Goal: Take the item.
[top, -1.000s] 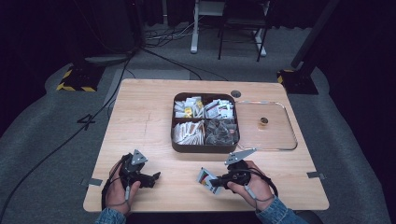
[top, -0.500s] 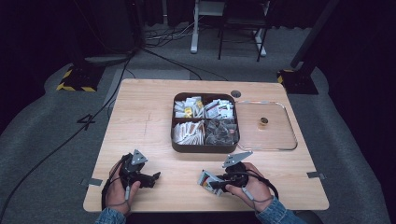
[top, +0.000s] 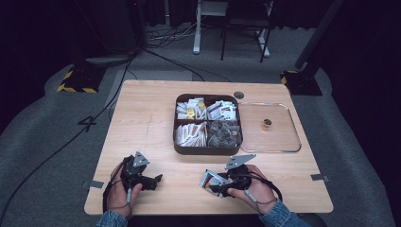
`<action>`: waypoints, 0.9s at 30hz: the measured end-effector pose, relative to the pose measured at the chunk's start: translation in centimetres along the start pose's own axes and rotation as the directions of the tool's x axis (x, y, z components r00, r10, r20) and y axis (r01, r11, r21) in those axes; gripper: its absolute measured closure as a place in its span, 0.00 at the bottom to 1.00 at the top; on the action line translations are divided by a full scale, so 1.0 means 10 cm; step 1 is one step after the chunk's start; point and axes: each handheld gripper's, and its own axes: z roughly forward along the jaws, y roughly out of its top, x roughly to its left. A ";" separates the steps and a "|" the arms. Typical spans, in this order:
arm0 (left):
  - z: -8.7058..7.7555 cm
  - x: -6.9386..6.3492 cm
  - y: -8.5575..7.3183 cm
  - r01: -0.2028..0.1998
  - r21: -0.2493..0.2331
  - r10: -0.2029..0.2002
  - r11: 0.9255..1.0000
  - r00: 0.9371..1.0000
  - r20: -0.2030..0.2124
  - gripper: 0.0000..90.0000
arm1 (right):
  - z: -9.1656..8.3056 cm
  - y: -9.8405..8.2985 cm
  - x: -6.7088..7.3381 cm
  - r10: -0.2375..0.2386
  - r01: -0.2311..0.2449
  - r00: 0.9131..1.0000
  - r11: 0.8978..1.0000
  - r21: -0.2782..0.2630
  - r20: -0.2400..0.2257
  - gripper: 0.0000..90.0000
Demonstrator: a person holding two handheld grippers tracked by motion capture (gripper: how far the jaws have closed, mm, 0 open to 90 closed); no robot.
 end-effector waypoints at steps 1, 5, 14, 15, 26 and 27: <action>0.00 0.00 0.00 0.000 0.000 0.000 1.000 1.000 0.000 0.00 | 0.00 0.00 -0.01 -0.008 0.008 1.000 1.000 -0.008 0.009 0.47; 0.00 0.00 0.00 0.000 0.000 0.000 1.000 1.000 0.000 0.00 | -0.03 0.01 -0.04 -0.014 0.014 0.999 1.000 -0.028 0.031 0.44; 0.00 0.00 0.00 0.000 0.000 0.000 1.000 1.000 0.000 0.00 | -0.15 0.05 -0.07 -0.023 0.028 0.998 0.996 -0.087 0.060 0.45; 0.00 0.00 0.00 0.000 0.000 0.000 1.000 1.000 0.000 0.00 | -0.17 0.06 -0.08 -0.023 0.028 0.998 0.995 -0.092 0.062 0.45; 0.00 0.00 0.00 0.000 0.000 0.000 1.000 1.000 0.000 0.00 | -0.54 0.11 -0.26 0.009 0.009 0.994 0.986 -0.164 0.108 0.45; 0.00 0.00 0.00 0.000 0.000 0.000 1.000 1.000 0.000 0.00 | -0.54 0.11 -0.26 0.009 0.009 0.994 0.986 -0.164 0.108 0.45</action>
